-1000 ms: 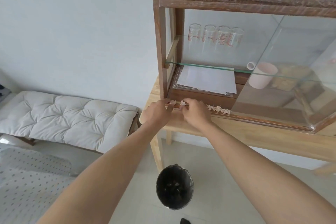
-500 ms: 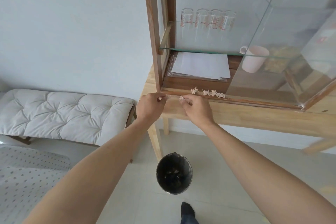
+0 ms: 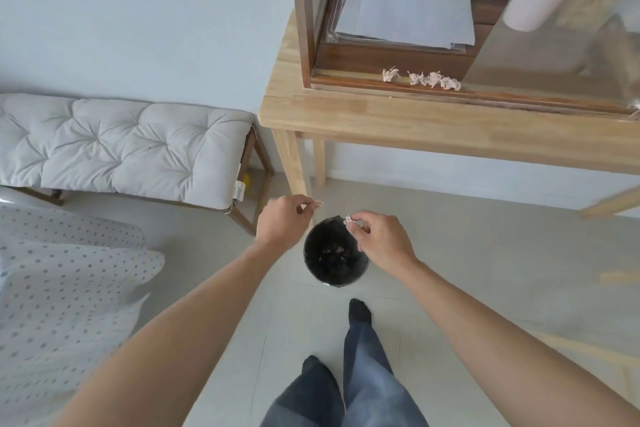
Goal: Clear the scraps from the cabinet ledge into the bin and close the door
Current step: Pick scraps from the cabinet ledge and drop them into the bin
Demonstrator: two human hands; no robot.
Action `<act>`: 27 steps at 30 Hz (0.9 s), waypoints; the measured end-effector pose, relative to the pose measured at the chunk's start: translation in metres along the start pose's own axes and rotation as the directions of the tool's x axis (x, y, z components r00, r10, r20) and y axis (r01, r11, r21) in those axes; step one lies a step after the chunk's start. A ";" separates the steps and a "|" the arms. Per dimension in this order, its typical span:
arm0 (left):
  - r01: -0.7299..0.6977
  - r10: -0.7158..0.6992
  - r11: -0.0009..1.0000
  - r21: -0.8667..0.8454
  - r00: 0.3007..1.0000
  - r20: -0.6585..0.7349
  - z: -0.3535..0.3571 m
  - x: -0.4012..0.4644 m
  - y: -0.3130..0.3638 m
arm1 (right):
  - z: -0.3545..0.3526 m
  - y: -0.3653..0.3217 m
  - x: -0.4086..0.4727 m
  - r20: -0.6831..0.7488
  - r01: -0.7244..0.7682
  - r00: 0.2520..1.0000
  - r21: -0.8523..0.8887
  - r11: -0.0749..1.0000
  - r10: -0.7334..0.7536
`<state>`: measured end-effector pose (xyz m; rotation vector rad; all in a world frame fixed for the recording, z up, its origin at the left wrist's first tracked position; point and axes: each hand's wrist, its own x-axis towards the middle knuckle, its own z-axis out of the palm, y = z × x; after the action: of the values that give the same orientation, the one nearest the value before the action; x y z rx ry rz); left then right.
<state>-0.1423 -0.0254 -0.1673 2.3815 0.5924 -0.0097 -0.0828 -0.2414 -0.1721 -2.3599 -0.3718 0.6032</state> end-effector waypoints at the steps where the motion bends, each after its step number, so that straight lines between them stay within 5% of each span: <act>1: 0.024 -0.025 1.000 0.009 0.999 0.020 0.009 0.000 -0.003 | 0.009 0.007 0.003 0.016 -0.017 1.000 -0.008 1.000 0.017; 6: 0.130 -0.136 0.990 0.048 0.981 0.141 0.038 0.007 -0.010 | 0.032 0.030 0.024 0.087 -0.112 0.990 -0.027 0.993 0.114; 11: 0.132 -0.135 0.991 0.036 0.986 0.095 0.027 0.009 -0.012 | 0.016 0.033 0.028 0.019 -0.144 0.989 -0.018 0.989 0.144; 27: -0.174 0.173 0.985 0.009 0.974 -0.145 -0.099 0.038 0.102 | -0.124 -0.057 0.002 -0.373 0.097 0.926 0.088 0.991 -0.057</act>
<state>-0.0802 -0.0163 -0.0341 2.4362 0.4479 0.2438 -0.0233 -0.2653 -0.0514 -2.2813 -0.2527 0.1283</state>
